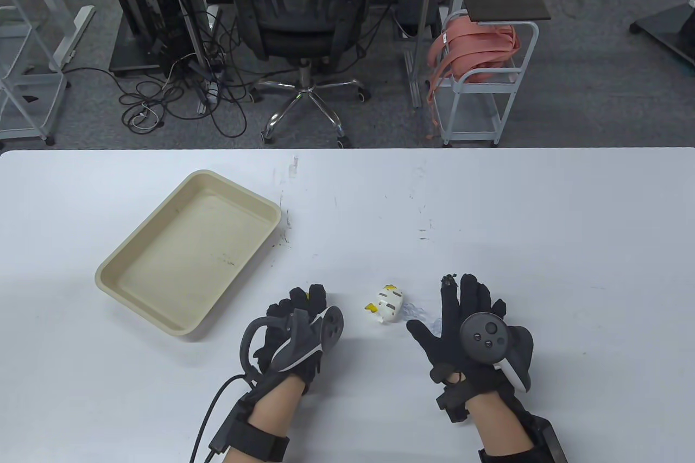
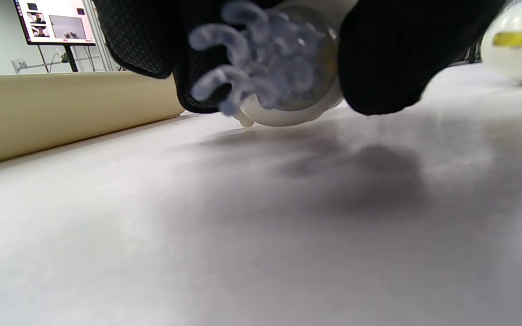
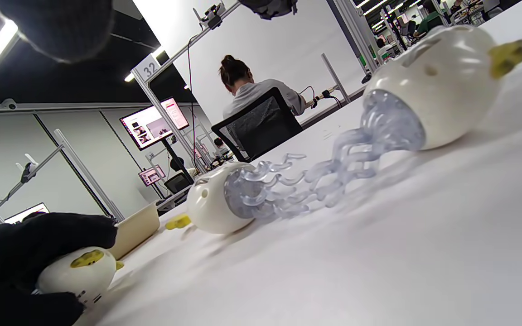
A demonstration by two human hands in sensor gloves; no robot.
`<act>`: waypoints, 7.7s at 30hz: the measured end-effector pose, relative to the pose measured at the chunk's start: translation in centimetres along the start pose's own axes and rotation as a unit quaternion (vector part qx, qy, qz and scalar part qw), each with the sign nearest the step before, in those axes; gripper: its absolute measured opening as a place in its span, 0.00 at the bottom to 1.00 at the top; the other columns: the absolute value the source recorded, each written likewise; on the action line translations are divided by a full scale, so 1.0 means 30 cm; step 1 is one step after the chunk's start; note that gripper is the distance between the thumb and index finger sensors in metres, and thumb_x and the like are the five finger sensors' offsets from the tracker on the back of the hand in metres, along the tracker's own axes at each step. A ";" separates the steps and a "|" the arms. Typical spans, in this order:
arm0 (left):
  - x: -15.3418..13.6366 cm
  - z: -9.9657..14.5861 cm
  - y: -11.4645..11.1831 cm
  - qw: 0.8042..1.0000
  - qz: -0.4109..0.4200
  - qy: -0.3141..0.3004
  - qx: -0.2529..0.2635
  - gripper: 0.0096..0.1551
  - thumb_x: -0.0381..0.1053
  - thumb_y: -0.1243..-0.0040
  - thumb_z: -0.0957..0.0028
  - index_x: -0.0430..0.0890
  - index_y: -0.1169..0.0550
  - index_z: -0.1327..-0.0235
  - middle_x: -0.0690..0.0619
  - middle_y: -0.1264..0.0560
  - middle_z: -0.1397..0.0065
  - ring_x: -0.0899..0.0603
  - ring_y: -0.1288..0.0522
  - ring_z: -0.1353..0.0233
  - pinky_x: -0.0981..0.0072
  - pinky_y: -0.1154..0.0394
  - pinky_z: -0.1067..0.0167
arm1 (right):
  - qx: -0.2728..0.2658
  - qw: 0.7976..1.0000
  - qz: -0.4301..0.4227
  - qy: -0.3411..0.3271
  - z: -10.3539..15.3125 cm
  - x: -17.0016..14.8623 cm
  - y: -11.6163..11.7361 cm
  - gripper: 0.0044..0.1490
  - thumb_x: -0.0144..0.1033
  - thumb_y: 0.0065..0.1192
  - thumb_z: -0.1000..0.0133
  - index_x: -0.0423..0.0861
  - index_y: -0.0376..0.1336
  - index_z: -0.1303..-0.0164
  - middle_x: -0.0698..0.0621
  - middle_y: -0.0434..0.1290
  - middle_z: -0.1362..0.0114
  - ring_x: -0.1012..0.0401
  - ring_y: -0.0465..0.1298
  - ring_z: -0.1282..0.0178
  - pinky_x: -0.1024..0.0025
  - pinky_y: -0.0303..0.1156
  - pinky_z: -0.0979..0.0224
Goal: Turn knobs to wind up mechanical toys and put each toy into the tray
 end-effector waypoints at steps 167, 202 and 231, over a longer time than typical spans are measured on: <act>-0.091 0.066 0.016 0.729 0.663 -0.164 0.051 0.42 0.56 0.38 0.47 0.52 0.39 0.19 0.39 0.26 0.26 0.43 0.14 0.37 0.49 0.23 0.34 | -0.037 0.952 -0.294 -0.077 -0.033 0.218 0.091 0.30 0.36 0.64 0.44 0.30 0.67 0.39 0.36 0.81 0.49 0.47 0.80 0.57 0.42 0.71 0.43; -0.068 0.067 0.030 0.706 0.678 -0.203 0.028 0.41 0.54 0.36 0.47 0.58 0.39 0.20 0.46 0.29 0.21 0.43 0.17 0.32 0.47 0.27 0.30 | -0.007 0.931 -0.365 -0.022 -0.043 0.178 0.096 0.27 0.42 0.60 0.46 0.29 0.75 0.74 0.55 0.84 0.82 0.65 0.80 0.89 0.60 0.81 0.71; -0.082 0.062 -0.005 0.665 0.733 -0.144 0.007 0.43 0.60 0.40 0.46 0.38 0.36 0.25 0.37 0.20 0.36 0.51 0.09 0.49 0.55 0.17 0.41 | -0.092 0.965 -0.180 -0.165 0.001 0.293 0.055 0.29 0.32 0.58 0.46 0.26 0.64 0.43 0.42 0.82 0.53 0.51 0.80 0.60 0.45 0.73 0.45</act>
Point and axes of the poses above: the tracker on the back of each hand, its own x axis roughly to the thumb side, its own z axis roughly from the fingertips to the wrist, y = z × x, the point moved 2 cm from there along -z, roughly from the wrist to the fingertips
